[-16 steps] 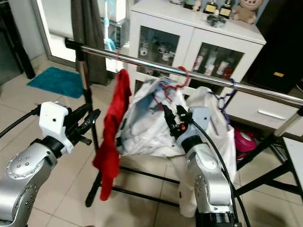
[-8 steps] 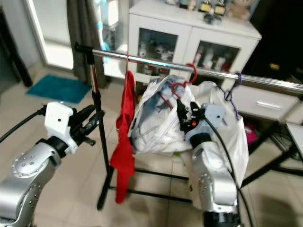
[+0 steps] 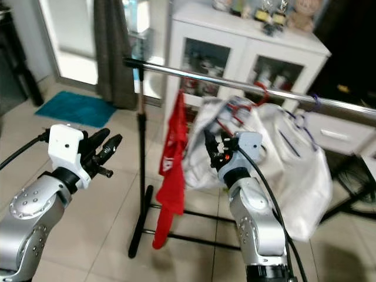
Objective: Hang hanger
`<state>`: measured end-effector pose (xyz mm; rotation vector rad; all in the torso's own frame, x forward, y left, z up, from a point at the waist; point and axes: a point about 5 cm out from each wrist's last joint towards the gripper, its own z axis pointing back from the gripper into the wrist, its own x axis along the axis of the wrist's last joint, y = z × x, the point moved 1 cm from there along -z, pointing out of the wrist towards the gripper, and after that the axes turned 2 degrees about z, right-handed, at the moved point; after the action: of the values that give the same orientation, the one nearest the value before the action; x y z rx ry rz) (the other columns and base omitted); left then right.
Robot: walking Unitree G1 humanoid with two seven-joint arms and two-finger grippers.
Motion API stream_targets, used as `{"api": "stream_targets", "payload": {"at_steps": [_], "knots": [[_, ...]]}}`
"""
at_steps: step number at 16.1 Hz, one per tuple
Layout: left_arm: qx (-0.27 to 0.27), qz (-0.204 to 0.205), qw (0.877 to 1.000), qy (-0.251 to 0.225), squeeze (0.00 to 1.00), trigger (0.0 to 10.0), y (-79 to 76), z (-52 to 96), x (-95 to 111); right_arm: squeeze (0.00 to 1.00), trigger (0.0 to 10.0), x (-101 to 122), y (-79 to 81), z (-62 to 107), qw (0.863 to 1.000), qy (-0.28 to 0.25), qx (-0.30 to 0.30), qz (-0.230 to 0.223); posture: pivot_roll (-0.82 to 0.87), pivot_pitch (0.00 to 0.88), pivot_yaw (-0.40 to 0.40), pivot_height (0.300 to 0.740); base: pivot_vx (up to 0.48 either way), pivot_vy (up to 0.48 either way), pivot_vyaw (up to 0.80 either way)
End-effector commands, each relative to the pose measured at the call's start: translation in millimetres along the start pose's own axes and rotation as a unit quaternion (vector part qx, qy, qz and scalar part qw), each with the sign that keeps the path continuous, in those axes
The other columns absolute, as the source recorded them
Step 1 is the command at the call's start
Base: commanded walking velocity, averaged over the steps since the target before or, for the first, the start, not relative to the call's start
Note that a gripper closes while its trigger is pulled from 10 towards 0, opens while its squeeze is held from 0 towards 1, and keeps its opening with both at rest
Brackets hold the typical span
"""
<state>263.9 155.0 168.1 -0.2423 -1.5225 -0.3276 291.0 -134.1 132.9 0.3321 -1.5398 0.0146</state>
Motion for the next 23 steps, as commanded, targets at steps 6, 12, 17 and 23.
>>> {"api": "stream_targets", "payload": {"at_steps": [6, 12, 17, 23], "knots": [[-0.002, -0.01, 1.0, 0.0, 0.0, 10.0, 0.8, -1.5, 2, 0.0, 10.0, 6, 2.5, -5.6, 1.0, -0.01, 0.014, -0.012, -0.02, 0.0, -0.1, 0.74, 0.335, 0.0, 0.27], [-0.027, -0.011, 1.0, 0.005, 0.0, 10.0, -5.4, 4.2, 0, 0.0, 10.0, 17, 11.7, -14.4, 0.998, -0.007, 0.043, 0.037, 0.0, 0.0, -0.117, 0.74, 0.312, 0.0, 0.0], [-0.066, -0.034, 0.997, 0.018, 0.0, 10.0, -6.4, 10.4, -3, 1.0, 10.0, 27, 13.9, -28.0, 0.998, 0.027, 0.046, 0.026, 0.0, 0.0, -0.121, 0.74, 0.0, 0.0, 0.0], [-0.156, -0.073, 0.98, 0.096, 0.0, 10.0, -4.8, 32.5, -16, 1.0, 10.0, 17, 14.5, -37.1, 0.989, 0.129, 0.035, 0.058, 0.02, 0.0, -0.139, 0.74, 0.0, 0.0, 0.0]]}}
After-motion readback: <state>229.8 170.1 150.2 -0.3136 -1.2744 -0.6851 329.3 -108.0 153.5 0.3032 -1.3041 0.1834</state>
